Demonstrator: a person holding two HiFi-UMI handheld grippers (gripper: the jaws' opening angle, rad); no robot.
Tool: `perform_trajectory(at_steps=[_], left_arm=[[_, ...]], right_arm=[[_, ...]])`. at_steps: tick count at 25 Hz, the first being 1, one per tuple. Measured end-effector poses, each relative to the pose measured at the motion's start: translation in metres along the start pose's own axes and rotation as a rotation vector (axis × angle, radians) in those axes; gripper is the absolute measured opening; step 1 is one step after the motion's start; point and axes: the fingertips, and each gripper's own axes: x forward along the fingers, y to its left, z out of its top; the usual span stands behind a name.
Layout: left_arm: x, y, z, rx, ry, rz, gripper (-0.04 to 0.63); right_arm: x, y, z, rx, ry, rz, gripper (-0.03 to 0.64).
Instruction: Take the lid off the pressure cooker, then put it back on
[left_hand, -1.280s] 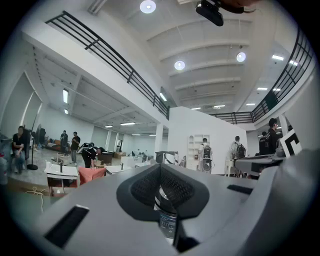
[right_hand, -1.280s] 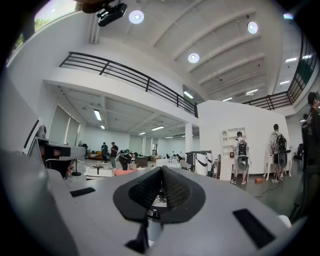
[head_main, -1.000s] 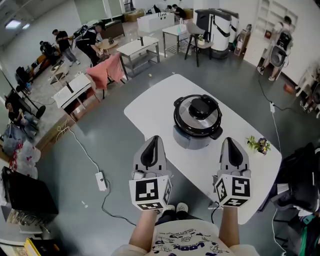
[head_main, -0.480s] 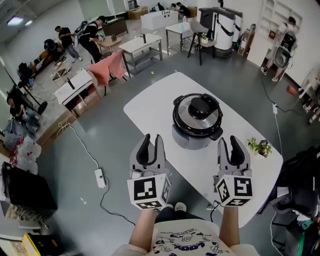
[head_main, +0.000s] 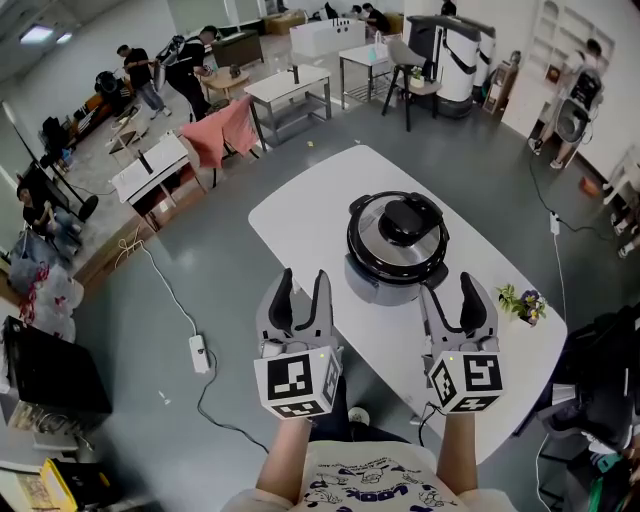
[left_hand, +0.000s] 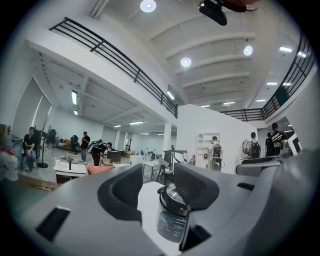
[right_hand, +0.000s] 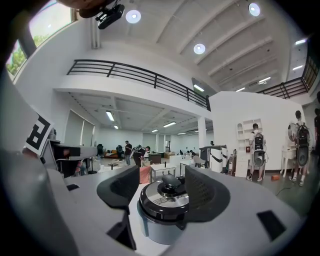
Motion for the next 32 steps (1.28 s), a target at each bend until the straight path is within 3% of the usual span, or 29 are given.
perform_trajectory(at_steps=[7,14,22,32], left_arm=[[0.054,0.015,-0.010,0.004,0.001,-0.018,0.189],[0.144,0.034,-0.013,0.013,0.016,-0.093,0.189],[0.247,0.052,-0.018,-0.003,0.058,-0.215,0.189],[0.359,0.032,-0.044,-0.053,0.165,-0.417,0.189]], right_arm=[[0.051,-0.005,-0.010,-0.008,0.012,0.000,0.314],[0.129,-0.016,-0.014,0.001,0.039,-0.035,0.328],[0.210,-0.025,-0.019,-0.005,0.111,-0.093,0.348],[0.282,-0.045,-0.041,0.020,0.260,-0.115,0.371]])
